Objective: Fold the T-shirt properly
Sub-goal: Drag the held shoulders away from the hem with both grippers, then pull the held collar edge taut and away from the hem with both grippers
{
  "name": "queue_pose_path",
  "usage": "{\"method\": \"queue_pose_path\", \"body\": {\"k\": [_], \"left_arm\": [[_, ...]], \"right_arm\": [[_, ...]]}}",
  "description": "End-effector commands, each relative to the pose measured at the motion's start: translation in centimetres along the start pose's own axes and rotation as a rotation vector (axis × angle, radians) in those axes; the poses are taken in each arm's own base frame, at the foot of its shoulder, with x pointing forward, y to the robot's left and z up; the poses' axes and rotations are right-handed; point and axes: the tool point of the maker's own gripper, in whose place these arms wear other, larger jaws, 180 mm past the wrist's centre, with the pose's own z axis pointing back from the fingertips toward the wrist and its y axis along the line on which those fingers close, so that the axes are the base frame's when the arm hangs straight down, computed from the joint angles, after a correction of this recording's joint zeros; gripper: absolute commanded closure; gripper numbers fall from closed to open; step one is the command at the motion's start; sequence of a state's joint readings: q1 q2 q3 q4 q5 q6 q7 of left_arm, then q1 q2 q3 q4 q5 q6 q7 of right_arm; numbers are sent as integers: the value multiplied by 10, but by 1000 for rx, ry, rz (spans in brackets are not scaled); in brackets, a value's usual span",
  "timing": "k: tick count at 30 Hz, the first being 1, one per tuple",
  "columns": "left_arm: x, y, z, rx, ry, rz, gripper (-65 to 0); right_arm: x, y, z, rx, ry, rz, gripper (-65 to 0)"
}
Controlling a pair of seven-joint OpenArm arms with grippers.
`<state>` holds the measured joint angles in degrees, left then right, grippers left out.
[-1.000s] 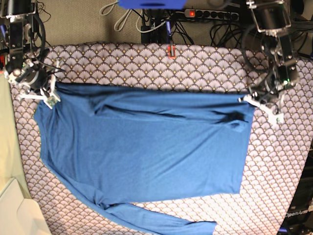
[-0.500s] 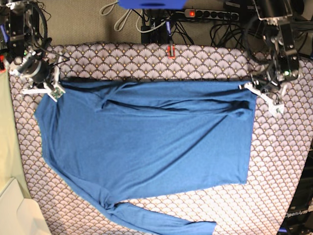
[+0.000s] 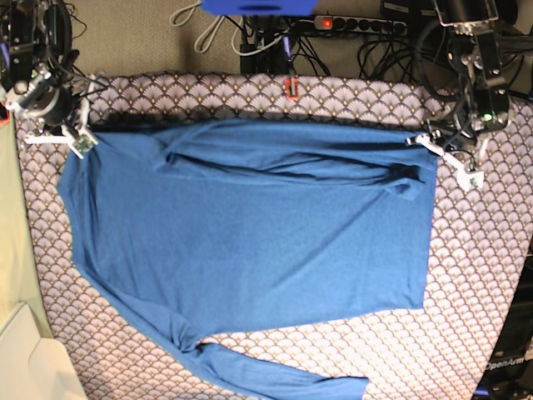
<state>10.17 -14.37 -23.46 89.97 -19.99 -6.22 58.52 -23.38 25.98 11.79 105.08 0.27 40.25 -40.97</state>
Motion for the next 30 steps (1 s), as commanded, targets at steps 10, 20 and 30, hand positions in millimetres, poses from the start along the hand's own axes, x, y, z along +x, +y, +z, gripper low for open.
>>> {"method": "queue_pose_path", "body": {"k": [10, 20, 30], "left_arm": [[-1, 32, 28, 81, 16, 18, -4], [-18, 40, 35, 104, 47, -8, -4], [-34, 44, 36, 111, 78, -11, -4]], "right_arm": [[3, 8, 16, -4, -21, 38, 0], [-10, 18, 26, 9, 5, 37, 0], [-13, 19, 27, 0, 10, 16, 0]]}}
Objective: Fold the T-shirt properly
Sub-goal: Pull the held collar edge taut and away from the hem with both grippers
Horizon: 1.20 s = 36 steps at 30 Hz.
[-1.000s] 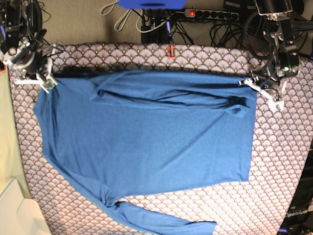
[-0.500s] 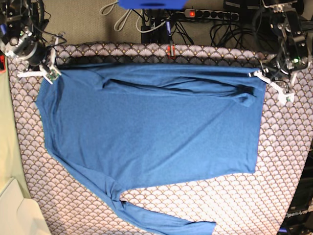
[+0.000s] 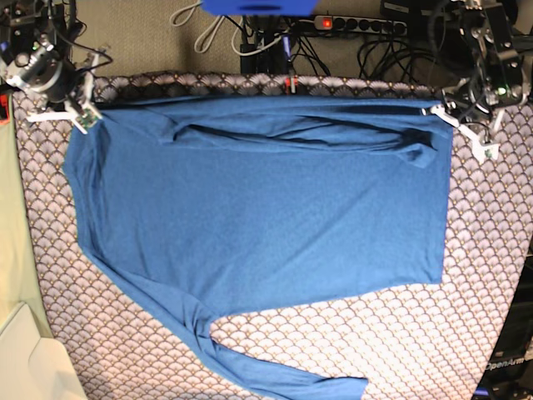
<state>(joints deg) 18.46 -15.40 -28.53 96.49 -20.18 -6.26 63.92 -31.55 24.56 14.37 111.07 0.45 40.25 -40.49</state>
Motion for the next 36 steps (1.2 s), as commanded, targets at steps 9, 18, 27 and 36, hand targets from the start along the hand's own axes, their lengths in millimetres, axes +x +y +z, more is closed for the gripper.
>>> {"method": "queue_pose_path", "body": {"k": [9, 18, 27, 36], "left_arm": [[4, 11, 4, 34, -10, -11, -4], [4, 11, 3, 35, -7, -13, -4], [3, 10, 3, 34, -4, -15, -4], [-11, 14, -6, 36, 40, 4, -4]], "right_arm": [[-4, 0, 4, -10, 6, 4, 0], [-4, 0, 4, -10, 6, 4, 0], [-3, -1, 3, -8, 5, 1, 0], [-3, 0, 3, -7, 5, 1, 0]]}}
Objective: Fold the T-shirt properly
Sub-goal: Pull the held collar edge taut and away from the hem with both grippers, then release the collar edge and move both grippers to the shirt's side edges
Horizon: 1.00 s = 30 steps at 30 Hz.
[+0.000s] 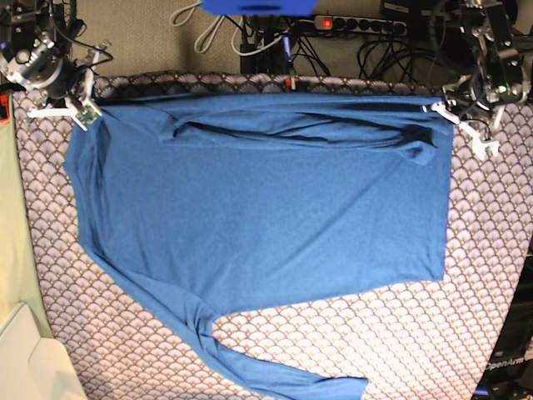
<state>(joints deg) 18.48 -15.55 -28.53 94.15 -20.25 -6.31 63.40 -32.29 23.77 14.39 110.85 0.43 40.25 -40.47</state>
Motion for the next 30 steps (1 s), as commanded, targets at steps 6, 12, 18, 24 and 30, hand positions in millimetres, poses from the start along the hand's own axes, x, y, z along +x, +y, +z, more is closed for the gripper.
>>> {"method": "queue_pose_path", "body": {"k": [6, 12, 18, 24, 30], "left_arm": [[-3, 10, 0, 33, 18, -7, -4], [-4, 8, -1, 25, 20, -2, -4], [-6, 7, -1, 22, 29, -2, -8], [-20, -10, -4, -8, 65, -71, -244], [-22, -13, -2, -13, 63, -83, -370]], "right_arm": [[0, -6, 4, -19, 0, 16, 0], [-1, -5, 4, -15, 6, 16, 0], [-3, -5, 4, -15, 13, 16, -9], [-3, -6, 5, -18, 13, 17, -167], [-7, -18, 9, -54, 20, 4, -277]]}}
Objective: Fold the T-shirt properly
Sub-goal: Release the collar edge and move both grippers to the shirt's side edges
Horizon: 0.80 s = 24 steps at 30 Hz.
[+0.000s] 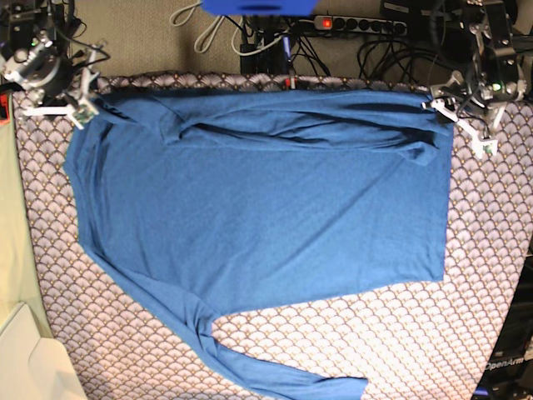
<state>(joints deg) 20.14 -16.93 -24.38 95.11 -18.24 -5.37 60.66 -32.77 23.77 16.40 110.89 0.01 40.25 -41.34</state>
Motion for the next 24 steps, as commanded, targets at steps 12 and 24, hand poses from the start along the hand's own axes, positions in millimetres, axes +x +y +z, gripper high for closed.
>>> {"method": "queue_pose_path", "body": {"k": [12, 24], "left_arm": [[108, -15, 61, -19, -293, -5, -370], [193, -9, 27, -78, -389, 146, -371]], "right_arm": [[83, -96, 11, -236, -156, 0, -279], [204, -150, -62, -131, -182, 18, -277]]}}
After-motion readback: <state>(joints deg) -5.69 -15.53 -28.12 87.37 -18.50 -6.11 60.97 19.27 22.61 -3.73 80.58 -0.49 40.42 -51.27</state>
